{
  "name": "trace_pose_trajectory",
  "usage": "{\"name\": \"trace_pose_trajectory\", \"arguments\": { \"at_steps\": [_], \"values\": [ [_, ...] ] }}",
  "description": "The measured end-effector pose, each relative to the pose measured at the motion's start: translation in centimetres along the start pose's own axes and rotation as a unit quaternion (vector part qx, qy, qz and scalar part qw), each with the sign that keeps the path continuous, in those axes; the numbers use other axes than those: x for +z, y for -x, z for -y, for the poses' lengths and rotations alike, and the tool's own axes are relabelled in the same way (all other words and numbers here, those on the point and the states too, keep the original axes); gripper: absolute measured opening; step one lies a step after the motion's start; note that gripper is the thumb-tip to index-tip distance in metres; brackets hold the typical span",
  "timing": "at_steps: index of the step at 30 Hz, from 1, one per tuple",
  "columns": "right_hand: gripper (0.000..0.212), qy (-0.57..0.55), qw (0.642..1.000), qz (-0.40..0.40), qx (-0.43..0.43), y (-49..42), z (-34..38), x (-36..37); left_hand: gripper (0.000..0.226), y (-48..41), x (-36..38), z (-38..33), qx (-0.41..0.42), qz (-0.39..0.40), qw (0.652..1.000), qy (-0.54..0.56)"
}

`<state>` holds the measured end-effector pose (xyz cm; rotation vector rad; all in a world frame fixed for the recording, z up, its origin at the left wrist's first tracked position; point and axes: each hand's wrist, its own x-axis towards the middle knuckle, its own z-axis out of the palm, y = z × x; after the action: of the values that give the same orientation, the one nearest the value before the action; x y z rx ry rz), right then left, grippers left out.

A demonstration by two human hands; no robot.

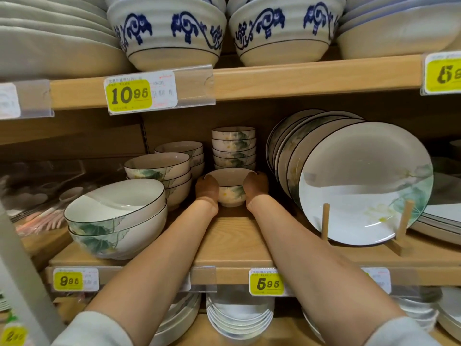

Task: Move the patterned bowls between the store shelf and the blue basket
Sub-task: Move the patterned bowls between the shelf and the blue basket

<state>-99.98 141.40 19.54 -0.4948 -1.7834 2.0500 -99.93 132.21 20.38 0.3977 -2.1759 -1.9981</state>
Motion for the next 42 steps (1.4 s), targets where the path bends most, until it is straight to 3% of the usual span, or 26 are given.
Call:
{"name": "trace_pose_trajectory", "arguments": {
  "at_steps": [4,10,14,16,19,25,31,37,42],
  "values": [
    [0.039,0.031,0.999,-0.027,-0.033,0.7,0.6,-0.4,0.042,1.3,-0.4,-0.6,0.037,-0.007,0.999,-0.026],
    [0.038,0.122,0.974,-0.043,-0.186,5.6,3.3,-0.8,0.038,7.0,-2.9,-2.8,0.099,0.010,0.994,-0.045],
    [0.012,0.025,0.978,0.010,-0.206,10.8,3.6,-1.9,0.014,12.5,-7.4,-2.6,0.227,0.038,0.970,0.077],
    [0.013,0.015,0.968,0.050,-0.245,13.4,3.5,-2.7,0.030,14.5,-10.3,-1.8,0.274,0.072,0.952,0.118],
    [0.027,-0.052,0.949,0.143,-0.275,17.5,3.0,-3.7,0.037,17.9,-15.3,0.2,0.280,0.025,0.951,0.132],
    [0.033,-0.134,0.926,0.306,-0.174,26.1,-1.2,-2.4,0.037,24.1,-25.9,5.8,0.228,-0.104,0.954,0.167],
    [0.035,-0.089,0.899,0.427,-0.038,35.9,-8.4,2.2,0.031,31.2,-37.7,12.7,0.108,-0.243,0.951,0.160],
    [0.033,-0.027,0.872,0.485,0.063,44.4,-16.1,6.6,0.028,36.8,-46.8,19.8,-0.024,-0.336,0.930,0.146],
    [0.033,0.039,0.860,0.506,0.057,48.8,-21.0,10.5,0.026,38.4,-51.9,24.5,-0.105,-0.378,0.904,0.168]
  ]
}}
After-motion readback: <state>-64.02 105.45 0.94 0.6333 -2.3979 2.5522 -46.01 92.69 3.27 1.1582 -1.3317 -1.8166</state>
